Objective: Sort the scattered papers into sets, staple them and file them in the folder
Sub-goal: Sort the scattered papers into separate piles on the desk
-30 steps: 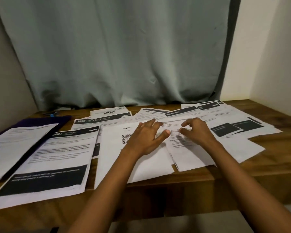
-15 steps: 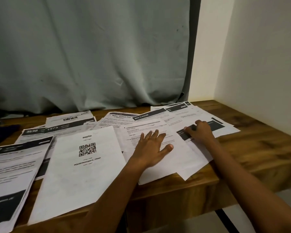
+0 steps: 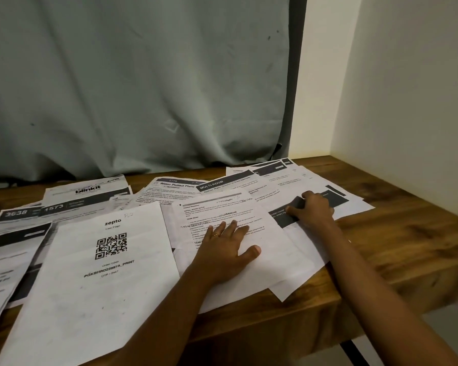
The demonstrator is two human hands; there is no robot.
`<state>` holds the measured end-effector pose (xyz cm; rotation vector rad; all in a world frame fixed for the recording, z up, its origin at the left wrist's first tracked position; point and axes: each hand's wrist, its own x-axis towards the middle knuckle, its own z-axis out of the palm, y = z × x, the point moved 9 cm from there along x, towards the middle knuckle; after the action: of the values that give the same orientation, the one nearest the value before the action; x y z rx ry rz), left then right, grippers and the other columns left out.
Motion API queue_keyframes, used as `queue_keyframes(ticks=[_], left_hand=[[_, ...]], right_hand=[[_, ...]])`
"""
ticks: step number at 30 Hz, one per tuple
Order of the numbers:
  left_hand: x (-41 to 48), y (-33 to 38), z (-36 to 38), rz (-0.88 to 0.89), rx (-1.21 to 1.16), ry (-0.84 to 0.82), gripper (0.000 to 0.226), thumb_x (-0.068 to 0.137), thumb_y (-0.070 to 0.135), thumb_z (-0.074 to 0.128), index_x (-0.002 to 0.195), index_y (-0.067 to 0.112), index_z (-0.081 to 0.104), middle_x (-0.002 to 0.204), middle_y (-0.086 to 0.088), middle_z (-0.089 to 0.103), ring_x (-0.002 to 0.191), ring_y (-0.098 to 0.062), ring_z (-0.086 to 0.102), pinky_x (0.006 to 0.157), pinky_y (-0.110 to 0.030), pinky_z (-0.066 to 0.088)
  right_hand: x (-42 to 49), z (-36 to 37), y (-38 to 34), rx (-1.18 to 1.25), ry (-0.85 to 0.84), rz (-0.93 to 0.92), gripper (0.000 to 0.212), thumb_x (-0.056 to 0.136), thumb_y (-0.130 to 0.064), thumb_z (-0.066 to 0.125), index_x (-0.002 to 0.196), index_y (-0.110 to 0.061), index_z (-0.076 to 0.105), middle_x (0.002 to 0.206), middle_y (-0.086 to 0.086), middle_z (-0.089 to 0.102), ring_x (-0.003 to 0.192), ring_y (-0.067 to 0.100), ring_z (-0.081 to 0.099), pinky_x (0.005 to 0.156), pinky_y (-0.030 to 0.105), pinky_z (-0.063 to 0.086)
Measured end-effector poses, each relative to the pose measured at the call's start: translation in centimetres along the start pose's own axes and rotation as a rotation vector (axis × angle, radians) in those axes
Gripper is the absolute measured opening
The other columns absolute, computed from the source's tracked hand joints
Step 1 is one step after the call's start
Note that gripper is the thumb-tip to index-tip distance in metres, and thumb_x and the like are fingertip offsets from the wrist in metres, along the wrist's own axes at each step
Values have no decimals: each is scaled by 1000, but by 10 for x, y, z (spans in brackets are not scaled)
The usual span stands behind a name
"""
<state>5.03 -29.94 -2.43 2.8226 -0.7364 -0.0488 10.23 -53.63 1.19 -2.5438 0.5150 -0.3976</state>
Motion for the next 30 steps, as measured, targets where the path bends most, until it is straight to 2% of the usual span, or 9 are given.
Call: queue_keyframes(ticks=[5,10,13,16,19,23,26,28,30], left_hand=[[-1,0,-1,1,-19,13,85,77,70,9,152,33,14,162,3,5,149,-19,0,120,-44,-3],[-1,2,-2,2,-53,22,83,79,70,11,152,32,17,162,2,7,149,-19,2,120,-44,-3],[-1,1,-3,6,-84,55,68,93,66,22,151,31,21,161,1,10,149,-20,4,120,-43,-4],[-1,0,-6,-3,-179,95,60,98,58,24,149,29,29,160,0,17,148,-20,8,120,-44,-3],[-3,1,-16,-1,-453,167,74,90,69,20,145,24,39,155,1,31,145,-19,21,120,-48,8],[-17,-24,-47,-180,-801,476,87,77,81,19,142,27,40,149,-1,40,137,-23,36,113,-50,29],[-32,-44,-63,-338,-803,635,84,78,75,19,146,28,32,157,-2,25,145,-26,19,117,-54,17],[-39,-49,-66,-400,-809,659,87,75,74,18,149,28,25,161,-4,14,148,-27,8,118,-55,10],[-42,-52,-67,-434,-823,680,91,74,74,19,152,27,16,162,-6,5,148,-28,1,119,-53,4]], right_hand=[[-3,-13,-1,233,101,-17,43,89,-10,65,129,-2,52,125,17,59,112,30,58,96,39,49],[-16,-51,7,464,387,10,26,94,-5,54,118,1,60,112,16,64,95,24,59,78,26,46],[-31,-85,29,670,666,100,22,94,-7,55,114,-1,62,109,14,65,95,24,61,77,22,46],[-32,-104,55,882,777,216,18,94,-12,55,109,-2,59,104,11,63,94,21,62,79,23,52],[-28,-113,72,1037,760,284,8,92,-12,58,100,-10,56,98,5,60,95,22,65,81,30,56],[-44,-103,57,872,603,231,7,92,-11,58,98,-10,56,98,7,61,91,22,62,77,33,55],[-65,-76,35,776,450,134,13,92,-8,56,103,-4,60,97,10,64,80,20,61,65,32,53],[-80,-58,24,713,381,111,17,92,-8,57,108,-5,61,99,8,64,87,22,61,74,37,54],[-98,-45,13,689,337,94,19,92,-7,57,111,-6,60,99,4,61,92,20,59,80,34,52]])
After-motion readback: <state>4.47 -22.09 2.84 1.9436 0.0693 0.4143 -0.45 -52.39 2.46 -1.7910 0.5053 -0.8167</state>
